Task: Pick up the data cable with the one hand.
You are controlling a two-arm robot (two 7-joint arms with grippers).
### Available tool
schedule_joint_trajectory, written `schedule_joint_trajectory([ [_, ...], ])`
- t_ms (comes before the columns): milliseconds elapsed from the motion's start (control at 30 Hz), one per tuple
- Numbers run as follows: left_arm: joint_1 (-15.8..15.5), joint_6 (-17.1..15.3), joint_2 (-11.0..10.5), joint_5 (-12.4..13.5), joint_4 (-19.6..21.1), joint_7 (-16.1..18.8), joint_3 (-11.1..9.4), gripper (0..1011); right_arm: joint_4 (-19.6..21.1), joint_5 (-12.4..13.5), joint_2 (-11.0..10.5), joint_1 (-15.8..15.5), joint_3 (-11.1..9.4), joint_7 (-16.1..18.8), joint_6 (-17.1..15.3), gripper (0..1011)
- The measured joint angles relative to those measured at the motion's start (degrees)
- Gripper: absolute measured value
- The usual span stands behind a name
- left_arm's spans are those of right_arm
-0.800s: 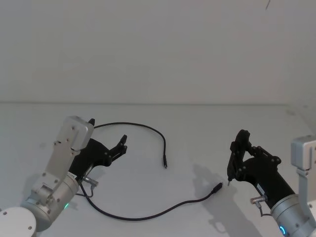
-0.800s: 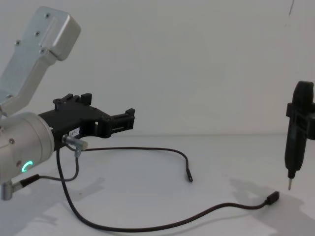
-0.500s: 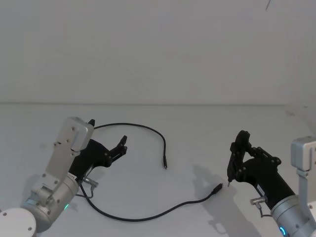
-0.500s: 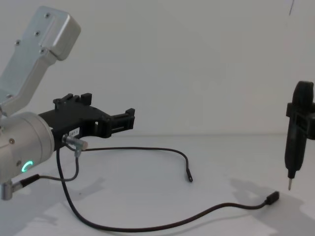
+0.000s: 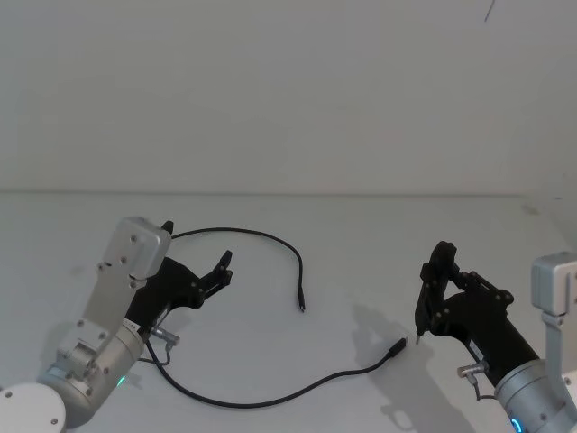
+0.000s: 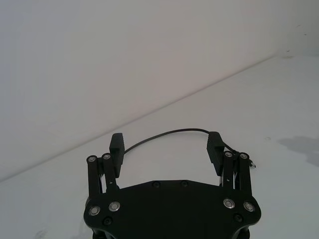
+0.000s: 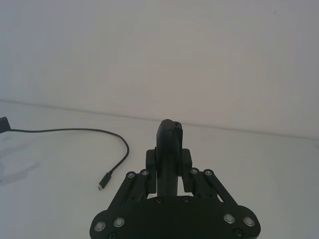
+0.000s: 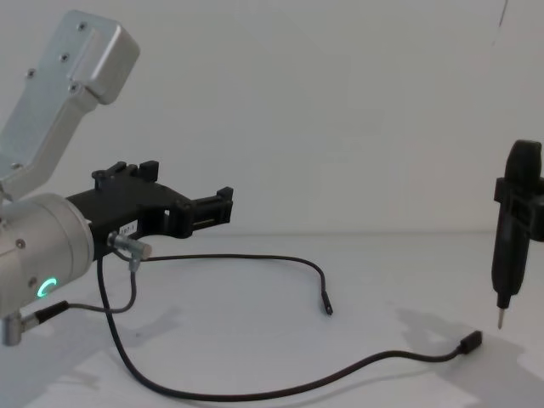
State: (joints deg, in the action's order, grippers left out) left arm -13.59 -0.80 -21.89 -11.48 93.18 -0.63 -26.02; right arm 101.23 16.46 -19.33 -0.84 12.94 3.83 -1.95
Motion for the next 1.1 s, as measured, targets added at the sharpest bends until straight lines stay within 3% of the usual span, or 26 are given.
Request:
schedule_joint_trajectory([
  [567,-0.1,-0.4,-0.1,-0.1,0.0,-0.5,-0.1,1001,0.0,0.0,0.0,0.0,0.0,0.0,0.0,279],
  [1100,-2.2,-6.4,-2.8,-3.9,1.7,-10.1,-0.8,1001,0.0,0.0,0.0,0.0,0.0,0.0,0.0,279],
])
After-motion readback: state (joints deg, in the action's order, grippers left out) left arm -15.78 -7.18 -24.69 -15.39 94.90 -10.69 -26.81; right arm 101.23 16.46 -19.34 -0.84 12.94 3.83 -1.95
